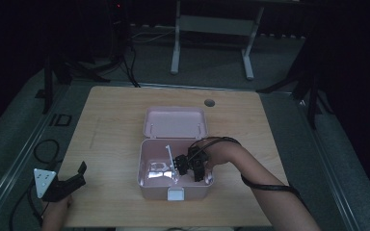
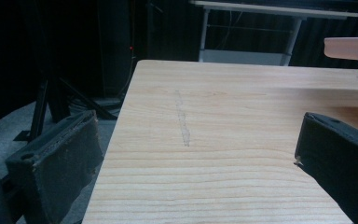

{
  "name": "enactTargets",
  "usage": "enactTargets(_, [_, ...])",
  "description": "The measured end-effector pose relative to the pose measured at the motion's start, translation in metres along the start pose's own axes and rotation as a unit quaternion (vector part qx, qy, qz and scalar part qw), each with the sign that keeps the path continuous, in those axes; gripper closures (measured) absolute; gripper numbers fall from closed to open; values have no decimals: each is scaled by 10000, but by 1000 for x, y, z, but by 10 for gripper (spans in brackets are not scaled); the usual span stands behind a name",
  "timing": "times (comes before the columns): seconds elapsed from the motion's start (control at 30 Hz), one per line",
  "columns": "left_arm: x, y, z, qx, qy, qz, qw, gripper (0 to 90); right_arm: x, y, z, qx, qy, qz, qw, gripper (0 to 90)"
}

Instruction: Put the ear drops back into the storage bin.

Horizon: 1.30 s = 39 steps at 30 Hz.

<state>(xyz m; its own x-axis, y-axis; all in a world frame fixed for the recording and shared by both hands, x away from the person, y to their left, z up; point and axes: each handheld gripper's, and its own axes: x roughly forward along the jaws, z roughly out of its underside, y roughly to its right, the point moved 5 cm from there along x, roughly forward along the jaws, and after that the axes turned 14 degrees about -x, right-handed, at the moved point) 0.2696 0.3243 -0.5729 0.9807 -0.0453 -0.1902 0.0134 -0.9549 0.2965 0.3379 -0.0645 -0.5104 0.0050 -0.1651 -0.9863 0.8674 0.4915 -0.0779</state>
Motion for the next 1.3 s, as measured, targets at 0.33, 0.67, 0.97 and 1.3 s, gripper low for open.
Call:
enactTargets(0.33, [0,0,0,5,-6,-1,10000,5,17,2,0,57,-99,-147,9998,596])
enactTargets(0.67, [0,0,0,-1,-16,16,10000,5,25,2,-5,13,-124,-153,9998,595])
enactTargets(0.97, [0,0,0,1,-22,25,10000,5,27,4,-4,68,-150,-79,9998,594])
enactTargets(1.3, [0,1,0,3,-25,32,10000,5,26,3,-2,125,-140,-161,9997,570])
